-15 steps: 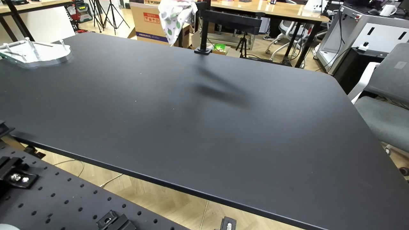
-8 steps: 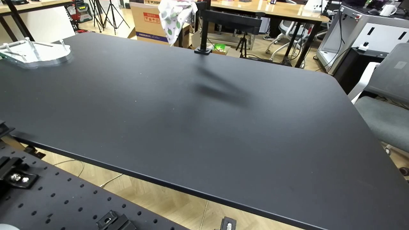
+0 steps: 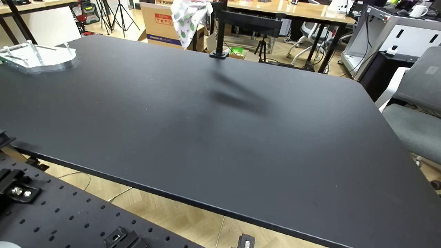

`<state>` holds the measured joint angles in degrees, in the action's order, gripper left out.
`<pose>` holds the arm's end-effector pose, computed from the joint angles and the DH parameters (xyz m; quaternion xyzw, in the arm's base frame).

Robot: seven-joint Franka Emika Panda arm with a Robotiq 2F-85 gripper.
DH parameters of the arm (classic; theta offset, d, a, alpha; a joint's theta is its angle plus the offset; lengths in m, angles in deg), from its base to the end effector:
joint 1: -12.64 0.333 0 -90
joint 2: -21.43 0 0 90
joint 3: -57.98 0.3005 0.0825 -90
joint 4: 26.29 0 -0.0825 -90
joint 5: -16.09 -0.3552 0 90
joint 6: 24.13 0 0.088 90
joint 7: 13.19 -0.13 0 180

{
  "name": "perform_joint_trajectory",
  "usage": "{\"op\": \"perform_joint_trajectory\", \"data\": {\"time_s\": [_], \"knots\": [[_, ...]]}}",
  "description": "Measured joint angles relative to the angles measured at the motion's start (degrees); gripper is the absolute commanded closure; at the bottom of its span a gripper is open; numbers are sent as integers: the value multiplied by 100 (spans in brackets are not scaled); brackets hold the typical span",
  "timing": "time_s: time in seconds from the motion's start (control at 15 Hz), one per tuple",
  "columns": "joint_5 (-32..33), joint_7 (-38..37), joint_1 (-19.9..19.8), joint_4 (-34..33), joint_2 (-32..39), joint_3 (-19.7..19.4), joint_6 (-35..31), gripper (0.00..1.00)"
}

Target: Put the cloth on the table

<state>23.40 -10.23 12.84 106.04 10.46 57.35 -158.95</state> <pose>0.4860 -0.0076 0.4236 0.9900 0.0612 0.1155 0.0526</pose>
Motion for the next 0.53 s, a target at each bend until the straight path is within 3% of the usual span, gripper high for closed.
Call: {"op": "perform_joint_trajectory", "data": {"time_s": [0.53], "knots": [[20, -277, 44, -555, 1165, 158, -703, 0]]}}
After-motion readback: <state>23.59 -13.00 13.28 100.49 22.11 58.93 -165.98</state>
